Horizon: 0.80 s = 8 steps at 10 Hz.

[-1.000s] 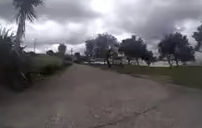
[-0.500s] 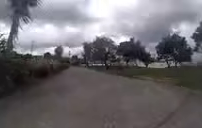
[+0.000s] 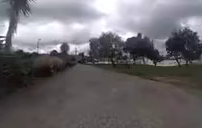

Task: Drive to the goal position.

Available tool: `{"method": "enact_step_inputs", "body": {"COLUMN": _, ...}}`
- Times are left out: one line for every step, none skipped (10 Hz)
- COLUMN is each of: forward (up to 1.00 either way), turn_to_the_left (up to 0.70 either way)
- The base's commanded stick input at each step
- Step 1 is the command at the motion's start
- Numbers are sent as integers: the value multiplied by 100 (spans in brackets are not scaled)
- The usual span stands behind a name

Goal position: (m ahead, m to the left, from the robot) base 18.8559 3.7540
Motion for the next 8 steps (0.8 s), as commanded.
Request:
{"method": "enact_step_inputs", "body": {"forward": 100, "turn_to_the_left": 0}}
{"method": "enact_step_inputs", "body": {"forward": 100, "turn_to_the_left": 0}}
{"method": "enact_step_inputs", "body": {"forward": 100, "turn_to_the_left": 0}}
{"method": "enact_step_inputs", "body": {"forward": 100, "turn_to_the_left": 0}}
{"method": "enact_step_inputs", "body": {"forward": 100, "turn_to_the_left": 0}}
{"method": "enact_step_inputs", "body": {"forward": 100, "turn_to_the_left": 0}}
{"method": "enact_step_inputs", "body": {"forward": 100, "turn_to_the_left": 0}}
{"method": "enact_step_inputs", "body": {"forward": 100, "turn_to_the_left": 0}}
